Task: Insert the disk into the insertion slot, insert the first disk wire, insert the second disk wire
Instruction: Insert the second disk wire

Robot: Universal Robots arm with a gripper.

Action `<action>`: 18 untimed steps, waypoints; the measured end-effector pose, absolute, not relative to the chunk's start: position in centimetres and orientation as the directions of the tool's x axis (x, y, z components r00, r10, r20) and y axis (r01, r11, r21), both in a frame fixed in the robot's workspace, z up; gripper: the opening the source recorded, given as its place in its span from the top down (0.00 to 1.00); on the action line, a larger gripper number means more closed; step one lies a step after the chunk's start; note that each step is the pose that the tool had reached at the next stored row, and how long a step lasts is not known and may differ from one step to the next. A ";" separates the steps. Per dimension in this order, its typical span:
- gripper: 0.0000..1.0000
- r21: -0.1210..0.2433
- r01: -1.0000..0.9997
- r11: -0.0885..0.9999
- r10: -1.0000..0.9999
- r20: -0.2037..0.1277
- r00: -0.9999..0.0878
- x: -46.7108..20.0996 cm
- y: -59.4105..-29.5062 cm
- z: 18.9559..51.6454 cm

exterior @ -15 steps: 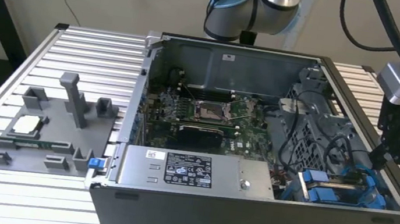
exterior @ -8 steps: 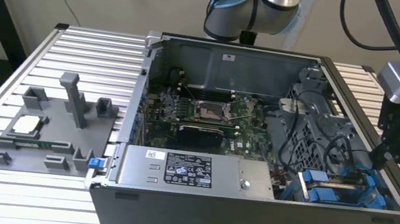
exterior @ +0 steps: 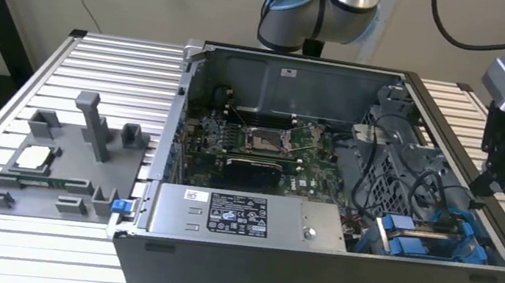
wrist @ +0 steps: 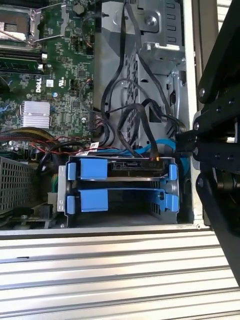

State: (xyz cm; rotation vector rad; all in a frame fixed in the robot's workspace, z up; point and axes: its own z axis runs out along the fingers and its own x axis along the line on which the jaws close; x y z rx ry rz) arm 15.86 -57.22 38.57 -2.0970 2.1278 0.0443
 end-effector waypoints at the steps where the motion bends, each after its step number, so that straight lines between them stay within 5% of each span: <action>1: 1.00 -0.087 -0.996 0.020 -0.991 -0.130 -0.009 15.7 -57.2 38.8; 11: 1.00 -0.087 -0.996 0.020 -0.992 -0.130 -0.009 15.6 -57.3 38.7; 12: 0.00 -0.087 -0.996 0.020 -0.992 -0.130 -0.009 15.7 -57.4 38.6; 18: 0.00 -0.087 -0.996 0.020 -0.992 -0.130 -0.009 16.4 -57.7 37.5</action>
